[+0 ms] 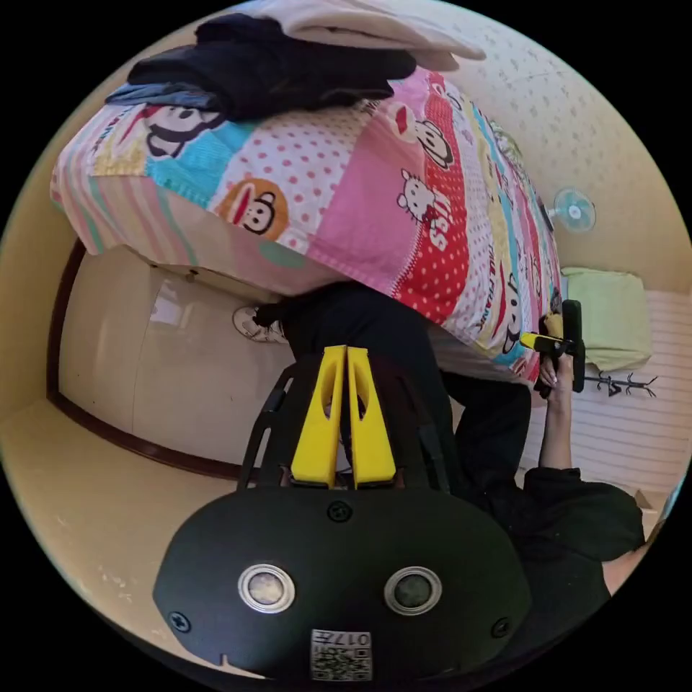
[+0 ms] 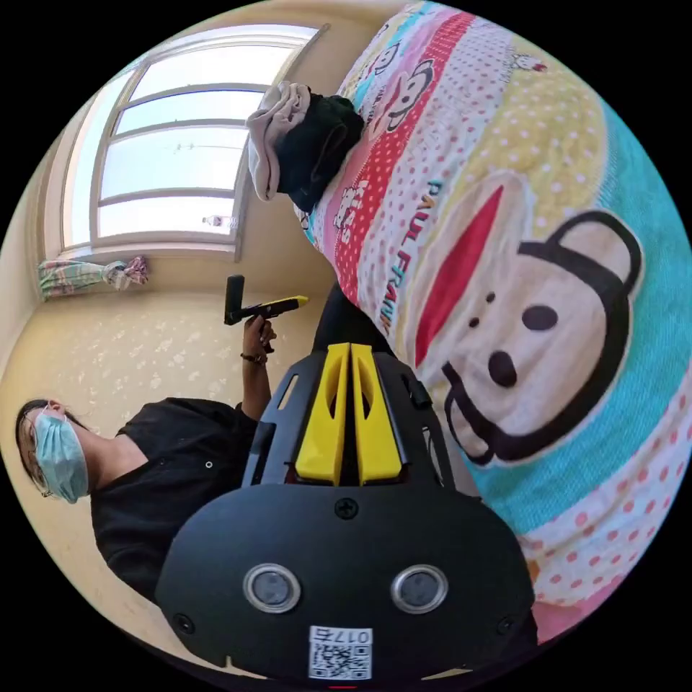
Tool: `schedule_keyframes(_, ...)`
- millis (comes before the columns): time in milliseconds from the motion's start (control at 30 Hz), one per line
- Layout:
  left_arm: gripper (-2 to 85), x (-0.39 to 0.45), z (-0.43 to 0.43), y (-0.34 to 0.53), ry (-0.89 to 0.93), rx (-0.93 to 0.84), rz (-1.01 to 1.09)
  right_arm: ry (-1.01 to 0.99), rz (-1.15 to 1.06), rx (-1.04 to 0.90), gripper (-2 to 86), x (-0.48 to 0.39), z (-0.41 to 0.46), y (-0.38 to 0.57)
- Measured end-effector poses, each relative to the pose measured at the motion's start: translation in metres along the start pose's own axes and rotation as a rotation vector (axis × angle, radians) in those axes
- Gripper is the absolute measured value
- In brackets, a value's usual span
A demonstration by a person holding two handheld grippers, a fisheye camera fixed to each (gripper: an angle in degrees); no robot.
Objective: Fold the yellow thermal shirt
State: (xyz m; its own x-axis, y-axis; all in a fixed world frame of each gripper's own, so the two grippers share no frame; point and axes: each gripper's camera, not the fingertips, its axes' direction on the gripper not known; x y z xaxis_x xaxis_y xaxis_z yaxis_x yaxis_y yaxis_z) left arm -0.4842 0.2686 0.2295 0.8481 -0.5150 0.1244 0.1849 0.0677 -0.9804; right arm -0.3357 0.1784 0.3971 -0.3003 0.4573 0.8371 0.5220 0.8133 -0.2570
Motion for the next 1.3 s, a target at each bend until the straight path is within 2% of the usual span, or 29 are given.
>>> schedule_keyframes(33, -1.0, 0.021, 0.001, -0.009, -0.015, -0.027, 0.057, 0.014, 0.028, 0.039, 1.4, 0.005, -0.012, 0.018)
schedule_keyframes(133, -1.0, 0.095, -0.001, -0.029, -0.098, 0.013, 0.241, 0.079, 0.119, 0.332, 1.0, 0.017, -0.079, 0.116)
schedule_keyframes(200, -1.0, 0.147, 0.011, -0.038, -0.082, 0.018, 0.381, 0.15, 0.169, 0.629, 0.9, 0.015, -0.126, 0.196)
schedule_keyframes(300, -1.0, 0.231, 0.056, -0.043, 0.149, -0.08, 0.63, 0.284, 0.259, 0.973, 1.3, 0.015, -0.166, 0.286)
schedule_keyframes(333, -1.0, 0.264, 0.078, -0.039, 0.211, -0.105, 0.702, 0.291, 0.281, 1.02, 1.4, 0.017, -0.172, 0.3)
schedule_keyframes(400, -0.9, 0.312, 0.11, -0.027, 0.105, -0.087, 0.752, 0.29, 0.297, 1.147, 2.2, 0.021, -0.192, 0.346)
schedule_keyframes(467, -0.6, 0.376, 0.139, -0.006, -0.112, -0.002, 0.851, 0.313, 0.297, 1.207, 2.9, 0.021, -0.205, 0.37)
schedule_keyframes(533, -0.1, 0.422, 0.154, 0.009, -0.171, 0.058, 0.94, 0.351, 0.294, 1.236, 3.6, 0.02, -0.218, 0.385)
schedule_keyframes(600, 1.4, 0.462, 0.165, 0.017, -0.122, 0.069, 1.019, 0.387, 0.274, 1.243, 5.1, 0.021, -0.235, 0.397)
schedule_keyframes(667, 4.4, 0.511, 0.177, 0.019, 0.049, 0.005, 1.112, 0.422, 0.273, 1.253, 6.5, 0.022, -0.246, 0.401)
schedule_keyframes(767, 6.8, 0.567, 0.197, 0.014, 0.188, -0.06, 1.19, 0.47, 0.289, 1.252, 8.4, 0.027, -0.259, 0.403)
schedule_keyframes(867, 9.1, 0.608, 0.241, 0.0, 0.119, -0.113, 1.187, 0.464, 0.31, 1.227, 9.1, 0.039, -0.268, 0.402)
schedule_keyframes(967, 12.8, 0.619, 0.311, -0.014, -0.029, -0.202, 1.128, 0.469, 0.317, 1.204, 9.2, 0.049, -0.268, 0.398)
schedule_keyframes(1000, 12.9, 0.615, 0.314, -0.014, -0.008, -0.171, 1.127, 0.489, 0.309, 1.195, 9.0, 0.048, -0.266, 0.395)
schedule_keyframes(1067, 10.4, 0.595, 0.305, -0.005, 0.083, -0.03, 1.095, 0.535, 0.326, 1.173, 8.4, 0.046, -0.264, 0.39)
schedule_keyframes(1167, 6.3, 0.579, 0.292, -0.002, 0.091, -0.063, 1.07, 0.504, 0.318, 1.062, 5.5, 0.042, -0.269, 0.378)
schedule_keyframes(1300, 4.9, 0.554, 0.247, -0.012, 0.119, -0.025, 1.033, 0.411, 0.104, 0.943, 3.5, 0.002, -0.274, 0.345)
